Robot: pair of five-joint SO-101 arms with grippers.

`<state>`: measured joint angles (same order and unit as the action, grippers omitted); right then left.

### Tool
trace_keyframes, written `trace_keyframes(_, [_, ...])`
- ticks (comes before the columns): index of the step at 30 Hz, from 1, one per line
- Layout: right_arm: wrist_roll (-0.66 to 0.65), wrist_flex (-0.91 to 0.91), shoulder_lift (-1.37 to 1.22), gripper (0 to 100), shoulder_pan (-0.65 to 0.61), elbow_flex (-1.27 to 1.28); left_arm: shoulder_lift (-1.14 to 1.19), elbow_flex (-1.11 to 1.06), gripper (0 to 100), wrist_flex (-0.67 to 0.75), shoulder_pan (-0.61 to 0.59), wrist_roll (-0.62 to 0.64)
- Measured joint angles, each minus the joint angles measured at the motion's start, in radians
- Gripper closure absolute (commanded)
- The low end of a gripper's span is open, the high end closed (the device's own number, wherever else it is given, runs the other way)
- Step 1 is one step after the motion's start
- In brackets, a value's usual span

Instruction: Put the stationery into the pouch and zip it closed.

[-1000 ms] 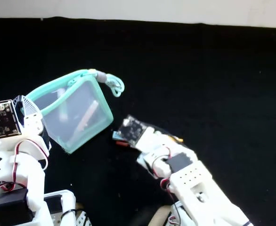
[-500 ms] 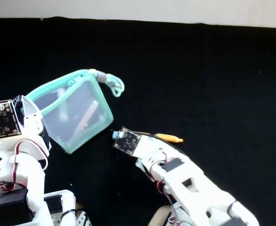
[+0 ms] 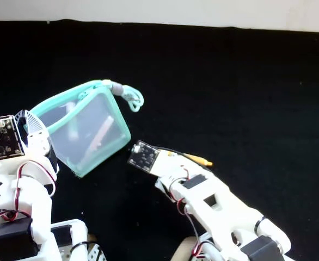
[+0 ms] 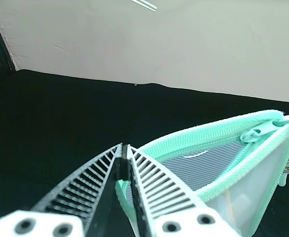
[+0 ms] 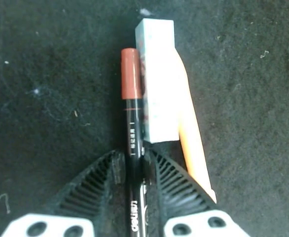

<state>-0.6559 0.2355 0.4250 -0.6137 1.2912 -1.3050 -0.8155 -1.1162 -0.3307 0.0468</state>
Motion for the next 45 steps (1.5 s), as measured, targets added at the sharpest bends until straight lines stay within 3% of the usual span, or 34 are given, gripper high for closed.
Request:
trace_keyframes(16, [0.017, 0.282, 0.249, 99.2, -0.002, 0.000, 0.000, 0.000, 99, 0.000, 0.000, 0.000])
trace_keyframes(35, [0.473, 0.336, 0.374, 99.2, -0.003, -0.250, 0.000, 0.000, 99, 0.000, 0.000, 0.000])
trace_keyframes(45, [0.631, 0.336, 0.374, 99.2, -0.003, -0.391, 0.000, 0.000, 99, 0.000, 0.000, 0.000])
